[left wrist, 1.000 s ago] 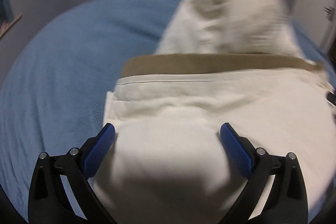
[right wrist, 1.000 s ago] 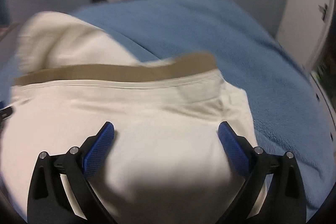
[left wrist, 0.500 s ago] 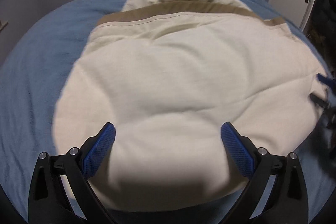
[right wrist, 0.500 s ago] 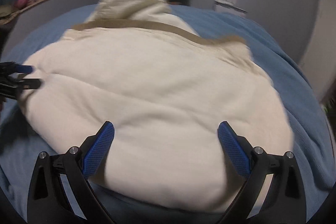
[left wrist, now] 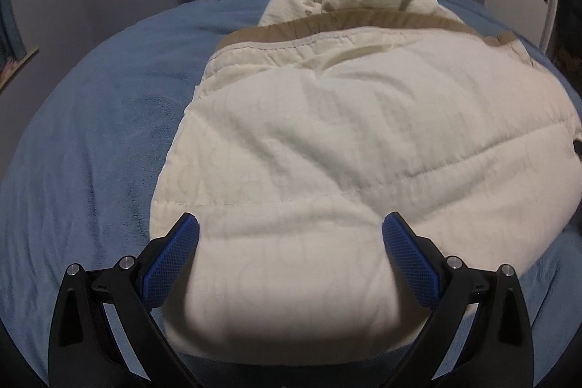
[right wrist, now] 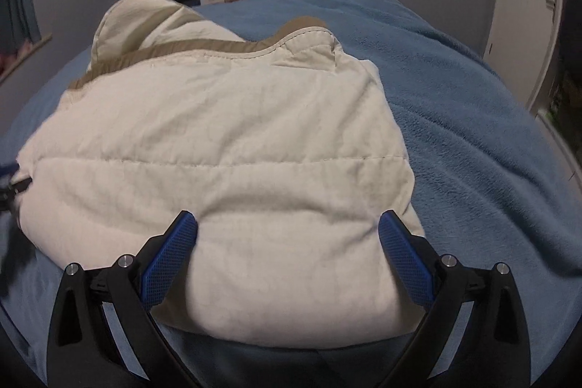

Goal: Fold large clothes
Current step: 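Grasp the folded jacket's side edge with both tools and fold it over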

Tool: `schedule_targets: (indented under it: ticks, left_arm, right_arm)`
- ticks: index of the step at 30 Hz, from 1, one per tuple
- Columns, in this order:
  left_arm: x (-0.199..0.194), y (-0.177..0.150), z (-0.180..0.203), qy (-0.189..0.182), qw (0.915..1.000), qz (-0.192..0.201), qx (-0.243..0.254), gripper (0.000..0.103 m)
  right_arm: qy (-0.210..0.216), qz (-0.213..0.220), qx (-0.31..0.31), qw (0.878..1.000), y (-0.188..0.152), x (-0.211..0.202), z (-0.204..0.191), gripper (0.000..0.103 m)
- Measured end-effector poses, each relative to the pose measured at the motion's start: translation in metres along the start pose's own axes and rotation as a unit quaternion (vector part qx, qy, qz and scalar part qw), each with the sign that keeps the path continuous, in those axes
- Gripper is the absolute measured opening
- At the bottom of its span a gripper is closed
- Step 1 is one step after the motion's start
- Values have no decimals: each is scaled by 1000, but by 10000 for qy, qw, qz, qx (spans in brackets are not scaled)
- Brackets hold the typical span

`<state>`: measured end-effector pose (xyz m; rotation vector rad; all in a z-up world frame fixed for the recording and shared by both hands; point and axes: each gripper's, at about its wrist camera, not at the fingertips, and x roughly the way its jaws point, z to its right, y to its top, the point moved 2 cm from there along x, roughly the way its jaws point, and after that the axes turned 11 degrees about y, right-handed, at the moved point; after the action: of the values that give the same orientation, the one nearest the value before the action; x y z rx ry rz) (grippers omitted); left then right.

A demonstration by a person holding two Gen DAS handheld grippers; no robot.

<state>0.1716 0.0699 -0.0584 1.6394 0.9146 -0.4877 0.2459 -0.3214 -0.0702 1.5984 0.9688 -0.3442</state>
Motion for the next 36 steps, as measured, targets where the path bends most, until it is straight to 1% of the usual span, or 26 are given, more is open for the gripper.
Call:
schedule_targets:
  ticks: [2,4,6,7,8,9,10,12,14,15,16,18,19,20,21,22,23,24,25,27,29,31,33,35,36]
  left_arm:
    - [0,-3,-3,-81,9996,219,-141,98]
    - [1,-1,-4,-212,9991,376,19,98]
    - [3,4,-10,-478,9985,252,87,98]
    - [4,10,-16,-621,9979,154,34,97]
    - [2,15,-23,-687,9975,150,-28,97]
    - [-1,22,-30,-718,9972,182,-86,97]
    - [-3,32,-41,-756,9967,236,-159,97]
    - [-4,50,-60,-772,9957,369,-353,97]
    - [3,69,-80,-857,9936,422,-600,97]
    - [9,75,-87,-908,9928,369,-682,97]
    - [21,82,-93,-1012,9918,249,-736,97]
    - [43,89,-97,-1045,9919,38,-715,97]
    - [57,91,-96,-1059,9925,-123,-594,96]
    - [67,92,-95,-961,9940,-190,-478,95]
    - [77,93,-94,-836,9955,-244,-359,90]
    - [89,93,-93,-808,9958,-336,-262,82]
    - [97,93,-92,-940,9943,-425,-264,78]
    - [106,94,-92,-1158,9915,-488,-326,74]
    - [110,95,-92,-1305,9895,-489,-373,70]
    - [118,98,-93,-1545,9858,-485,-439,69]
    - [128,100,-94,-1742,9821,-525,-488,71]
    - [136,98,-97,-1879,9790,-595,-524,78]
    - [141,95,-100,-2049,9752,-655,-527,79]
    - [141,91,-102,-2237,9708,-693,-527,77]
    - [140,89,-103,-2320,9687,-704,-530,72]
  right_arm:
    - [4,-25,-17,10000,-1,-1,0,96]
    - [52,16,-219,9997,1,0,-2,97]
    - [145,-36,-172,9997,2,2,1,97]
    - [183,-151,-117,9997,3,2,2,97]
    - [197,-308,-140,9992,8,-1,2,97]
    - [172,-305,-200,9992,14,-5,1,97]
    - [181,-235,-261,9992,19,-10,0,97]
    - [331,-19,-432,9985,36,-23,-1,97]
    - [540,-9,-448,9975,54,-26,4,97]
    - [700,-104,-388,9967,66,-22,10,97]
    - [771,-187,-355,9962,74,-18,15,97]
    - [698,-356,-416,9961,92,-4,27,97]
    - [668,-394,-460,9959,98,2,31,97]
    - [636,-428,-483,9959,104,8,36,97]
    - [584,-488,-500,9958,112,18,41,97]
    - [525,-536,-499,9959,117,27,47,97]
    - [524,-580,-482,9958,121,34,51,96]
    - [583,-651,-445,9952,125,43,57,94]
    - [599,-720,-408,9948,128,52,62,93]
    - [634,-850,-366,9937,130,67,70,84]
    - [804,-927,-339,9919,131,78,75,77]
    - [975,-971,-229,9902,132,88,81,77]
    - [1149,-982,-33,9885,132,93,88,77]
    - [1299,-1012,114,9863,131,98,95,77]
    - [1397,-1041,183,9845,130,99,97,77]
